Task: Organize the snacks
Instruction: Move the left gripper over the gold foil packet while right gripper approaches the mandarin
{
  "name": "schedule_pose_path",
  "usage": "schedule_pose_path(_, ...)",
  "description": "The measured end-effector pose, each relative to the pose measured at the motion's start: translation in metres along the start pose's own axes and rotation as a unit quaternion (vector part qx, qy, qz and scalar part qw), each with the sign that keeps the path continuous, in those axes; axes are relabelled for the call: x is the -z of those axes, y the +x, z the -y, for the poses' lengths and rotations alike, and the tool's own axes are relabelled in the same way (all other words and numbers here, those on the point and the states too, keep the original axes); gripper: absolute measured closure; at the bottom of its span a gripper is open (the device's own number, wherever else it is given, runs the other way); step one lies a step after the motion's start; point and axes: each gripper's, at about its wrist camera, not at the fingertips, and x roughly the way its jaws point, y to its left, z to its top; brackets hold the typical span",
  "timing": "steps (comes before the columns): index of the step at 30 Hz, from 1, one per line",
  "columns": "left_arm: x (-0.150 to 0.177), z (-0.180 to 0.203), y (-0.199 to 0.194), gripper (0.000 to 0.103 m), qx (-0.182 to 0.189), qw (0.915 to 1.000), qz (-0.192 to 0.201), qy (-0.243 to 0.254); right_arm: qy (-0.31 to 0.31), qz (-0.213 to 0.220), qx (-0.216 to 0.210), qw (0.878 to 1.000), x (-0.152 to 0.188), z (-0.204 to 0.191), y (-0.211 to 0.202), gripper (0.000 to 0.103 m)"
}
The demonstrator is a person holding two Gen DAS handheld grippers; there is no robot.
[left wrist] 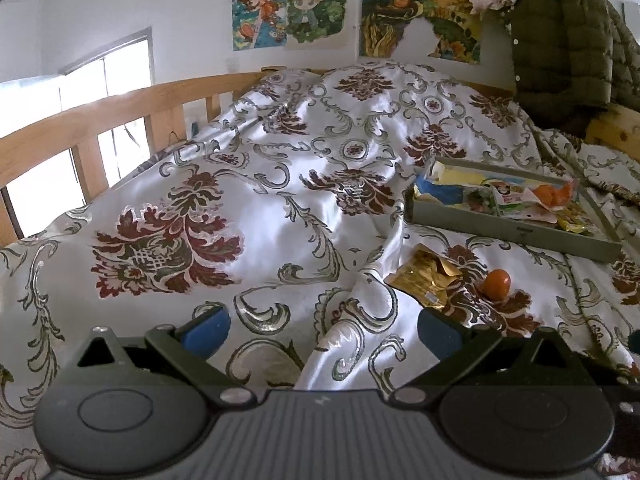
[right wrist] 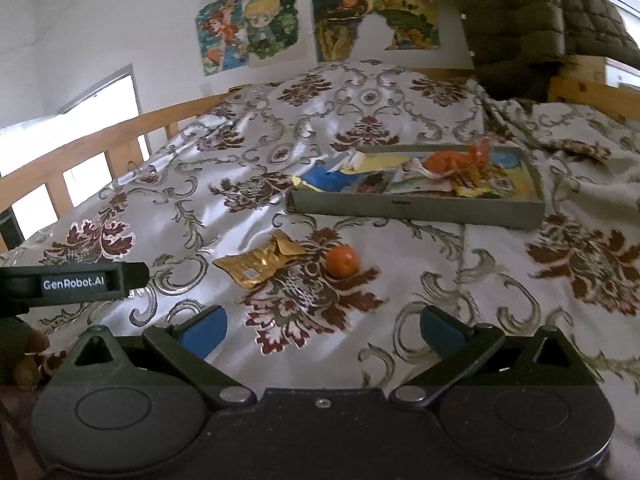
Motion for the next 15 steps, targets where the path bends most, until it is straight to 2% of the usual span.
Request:
schedule_pose_path(7, -0.011, 0.005, 0.023, 0.000, 0.008, 0.9999, -0.007, 0.003, -0.034, 0.002, -0.011, 0.999, -0.020, 0.005, 0.029, 0.001)
schedule_pose_path(15, -0.030, 0.023, 0.048, 0.000, 0.025, 0.9967, 0.013, 0.077, -0.042, 0.009, -0.015, 0.999, -0.043, 0.022, 0.066, 0.001)
